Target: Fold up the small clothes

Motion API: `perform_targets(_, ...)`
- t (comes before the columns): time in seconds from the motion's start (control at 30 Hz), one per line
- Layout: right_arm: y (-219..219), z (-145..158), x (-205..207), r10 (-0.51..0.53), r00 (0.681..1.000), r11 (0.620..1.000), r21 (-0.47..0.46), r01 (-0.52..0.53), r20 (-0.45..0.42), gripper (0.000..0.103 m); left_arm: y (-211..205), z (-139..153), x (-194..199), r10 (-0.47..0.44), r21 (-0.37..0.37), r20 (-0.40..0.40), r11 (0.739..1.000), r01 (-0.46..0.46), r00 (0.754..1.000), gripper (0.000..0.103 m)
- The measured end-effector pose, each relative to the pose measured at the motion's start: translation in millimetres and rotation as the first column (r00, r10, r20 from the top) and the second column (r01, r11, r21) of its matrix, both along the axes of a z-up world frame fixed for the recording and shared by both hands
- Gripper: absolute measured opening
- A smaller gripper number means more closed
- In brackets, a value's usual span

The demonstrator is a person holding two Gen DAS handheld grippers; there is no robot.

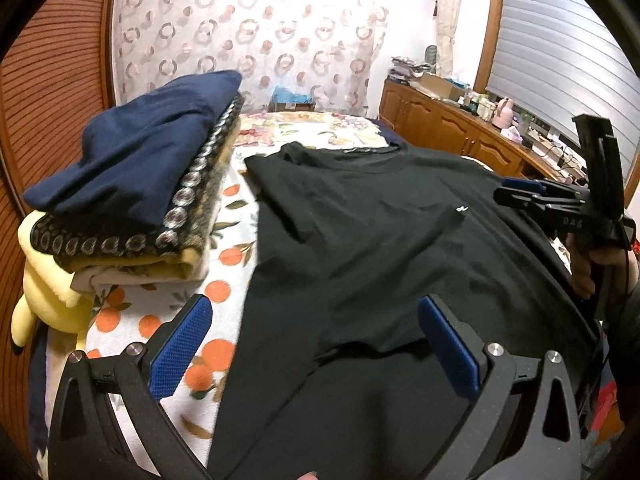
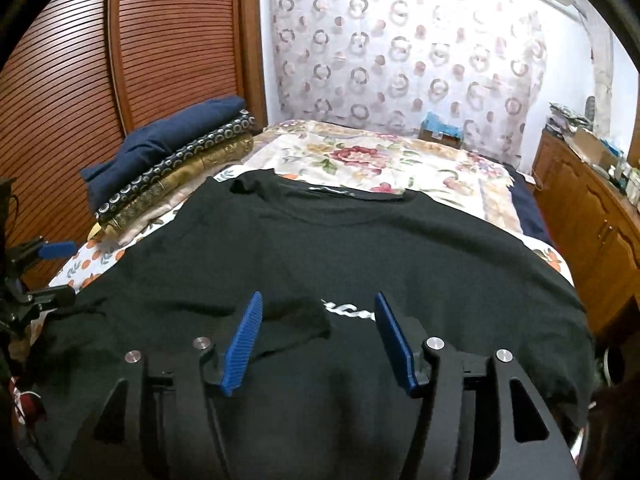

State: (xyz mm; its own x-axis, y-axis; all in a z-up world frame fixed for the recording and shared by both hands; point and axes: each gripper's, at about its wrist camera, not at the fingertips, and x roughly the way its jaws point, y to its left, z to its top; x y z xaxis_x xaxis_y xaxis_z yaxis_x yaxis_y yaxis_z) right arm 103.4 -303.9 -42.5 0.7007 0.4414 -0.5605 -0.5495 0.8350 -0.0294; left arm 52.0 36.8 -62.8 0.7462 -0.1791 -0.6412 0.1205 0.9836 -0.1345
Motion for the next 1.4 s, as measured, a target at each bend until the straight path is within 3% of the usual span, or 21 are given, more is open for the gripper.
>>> perform_targets(0.53,-92.8,5.7,-18.7,-0.235,0.972,0.971,0.05,0.233,0.032,0.06,-60.4,29.0,3.7,-0.05,0.086,0.089,0.995,0.042,0.995,0.103)
perform_targets(1.03,-99.9,-7.4,-18.1,-0.389,0.919,0.919,0.041,0.392,-0.058,0.06,-95.4,16.0,12.5,-0.109,0.09,0.049,0.99,0.104,0.993,0.103)
perform_targets(1.4,-70.9,-6.5,33.3,-0.359,0.912,0.921,0.083,0.38,-0.2,0.06,-113.4,6.2,11.9,-0.141,0.09,0.012,0.986,0.139,0.99,0.103)
